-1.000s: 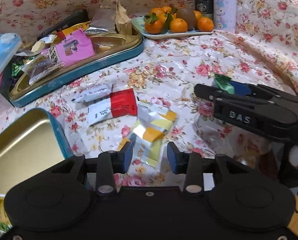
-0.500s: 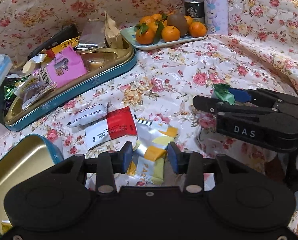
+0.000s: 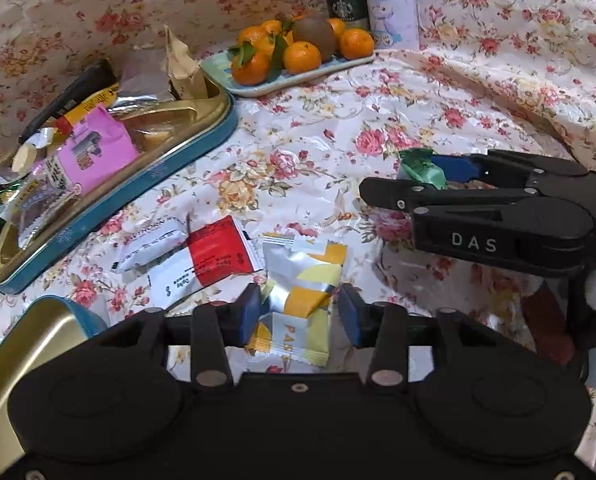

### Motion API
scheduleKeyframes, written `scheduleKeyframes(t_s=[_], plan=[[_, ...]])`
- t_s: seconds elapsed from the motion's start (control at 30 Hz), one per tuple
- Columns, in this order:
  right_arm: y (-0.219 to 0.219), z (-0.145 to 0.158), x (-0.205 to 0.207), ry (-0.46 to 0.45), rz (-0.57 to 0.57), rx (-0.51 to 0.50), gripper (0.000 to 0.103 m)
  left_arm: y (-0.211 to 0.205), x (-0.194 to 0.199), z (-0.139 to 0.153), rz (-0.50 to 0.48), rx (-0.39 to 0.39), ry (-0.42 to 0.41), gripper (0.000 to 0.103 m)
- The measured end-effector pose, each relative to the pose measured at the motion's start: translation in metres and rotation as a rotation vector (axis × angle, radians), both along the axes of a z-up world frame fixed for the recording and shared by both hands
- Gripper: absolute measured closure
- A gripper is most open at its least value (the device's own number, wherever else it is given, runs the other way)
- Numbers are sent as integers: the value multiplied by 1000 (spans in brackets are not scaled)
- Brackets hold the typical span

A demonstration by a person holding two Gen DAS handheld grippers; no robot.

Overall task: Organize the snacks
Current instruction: 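Grasp the yellow-and-orange packet with the left tool and lift it, then carry the green packet and yellow-and-orange packet over the tray with both tools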

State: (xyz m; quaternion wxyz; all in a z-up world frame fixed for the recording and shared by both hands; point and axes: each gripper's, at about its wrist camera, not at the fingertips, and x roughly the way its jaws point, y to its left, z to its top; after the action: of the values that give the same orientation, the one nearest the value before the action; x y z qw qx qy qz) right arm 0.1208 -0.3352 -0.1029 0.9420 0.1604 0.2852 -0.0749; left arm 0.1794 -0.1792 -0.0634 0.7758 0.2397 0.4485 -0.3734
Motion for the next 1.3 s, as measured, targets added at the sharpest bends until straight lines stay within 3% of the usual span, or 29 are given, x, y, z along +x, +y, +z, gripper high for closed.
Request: scheduleKeyframes(t_s=[0.1, 0.33, 0.47, 0.7, 1.03, 1.2, 1.3], plan=[[0, 0, 0, -1, 0, 1, 46, -5, 1, -5, 0, 25, -11, 49], [0, 0, 0, -2, -1, 2, 46, -8, 5, -7, 59, -4, 5, 49], [-1, 0, 0, -2, -1, 1, 46, -5, 6, -6, 148, -30, 25, 55], [0, 0, 0, 0, 5, -2, 44, 10, 0, -1, 344, -60, 71, 56], [4, 1, 5, 23, 42, -40, 34, 39, -14, 5, 497, -135, 147, 56], [15, 3, 7, 65, 42, -116, 34, 52, -22, 17, 535, -151, 148, 56], [34, 3, 6, 117, 54, -234, 34, 60, -25, 26, 551, -150, 155, 56]])
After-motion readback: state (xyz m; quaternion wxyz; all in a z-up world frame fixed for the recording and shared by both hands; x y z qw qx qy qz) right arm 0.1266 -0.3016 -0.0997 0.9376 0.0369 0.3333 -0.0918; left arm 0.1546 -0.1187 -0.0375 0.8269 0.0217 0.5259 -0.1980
